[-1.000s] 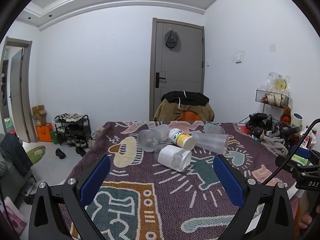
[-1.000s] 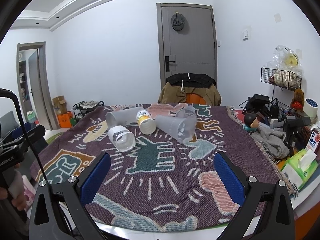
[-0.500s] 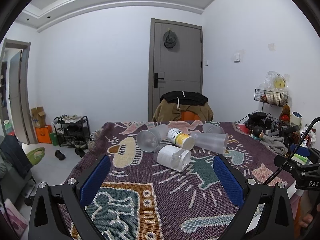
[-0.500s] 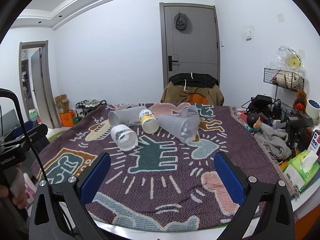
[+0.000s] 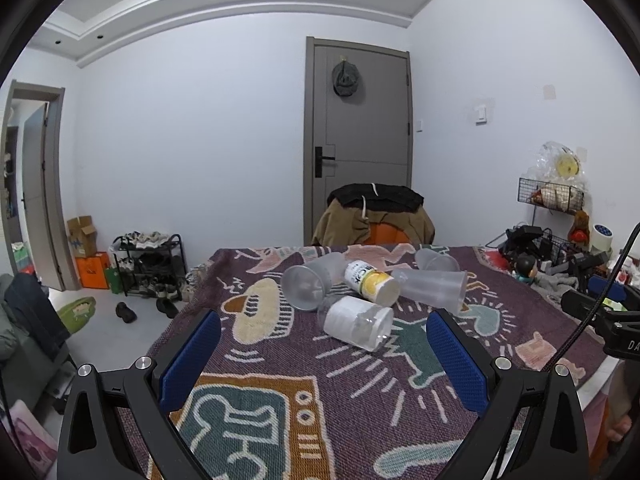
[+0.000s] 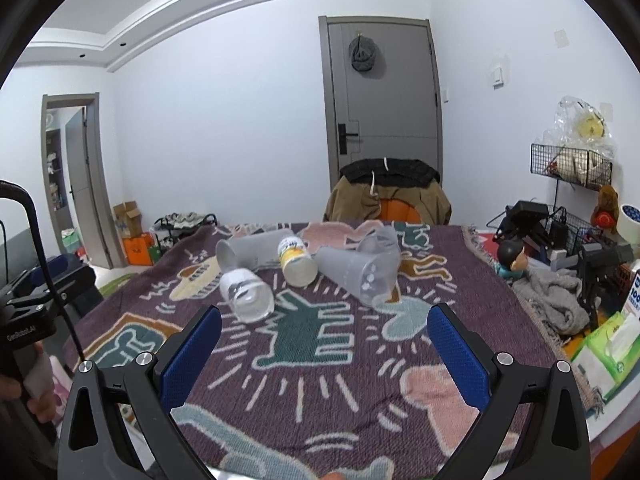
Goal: Flip cup upside down
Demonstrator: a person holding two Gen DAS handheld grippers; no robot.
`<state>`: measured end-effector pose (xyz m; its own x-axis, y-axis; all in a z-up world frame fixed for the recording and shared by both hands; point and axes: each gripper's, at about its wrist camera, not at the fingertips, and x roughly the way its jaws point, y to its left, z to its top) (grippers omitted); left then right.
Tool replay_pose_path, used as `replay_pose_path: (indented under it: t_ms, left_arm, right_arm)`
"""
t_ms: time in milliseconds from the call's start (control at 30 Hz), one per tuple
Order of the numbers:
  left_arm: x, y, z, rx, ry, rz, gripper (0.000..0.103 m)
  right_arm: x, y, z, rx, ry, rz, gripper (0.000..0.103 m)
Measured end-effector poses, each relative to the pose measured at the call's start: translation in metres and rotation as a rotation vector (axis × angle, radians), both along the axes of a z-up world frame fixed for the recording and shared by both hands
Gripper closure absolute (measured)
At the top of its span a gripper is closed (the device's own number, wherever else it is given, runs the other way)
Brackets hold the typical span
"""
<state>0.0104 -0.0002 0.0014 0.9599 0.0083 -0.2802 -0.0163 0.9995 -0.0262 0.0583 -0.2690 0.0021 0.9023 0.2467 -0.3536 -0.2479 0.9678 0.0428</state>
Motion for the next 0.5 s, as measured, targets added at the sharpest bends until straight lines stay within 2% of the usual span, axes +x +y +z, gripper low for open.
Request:
replay_pose_path:
  t_ms: [167,333,500]
  left_arm:
    - [0.009,0.009,0.007,-0.015,-0.01,0.009,0.0]
    - [0.026,0.014,0.015,-0.002,0.0,0.035,0.0]
    - [0.045,0.025,0.022,-0.056,0.036,0.045,0.0]
  right_arm:
    - [0.018,-0.004,0.004,0.017,0.006,0.002,0.0]
    - [0.038,-0.009,0.017,0.075,0.002,-0.009,0.0]
    - [0.072,-0.015,0.033,0.139,0.018,-0.019,0.0]
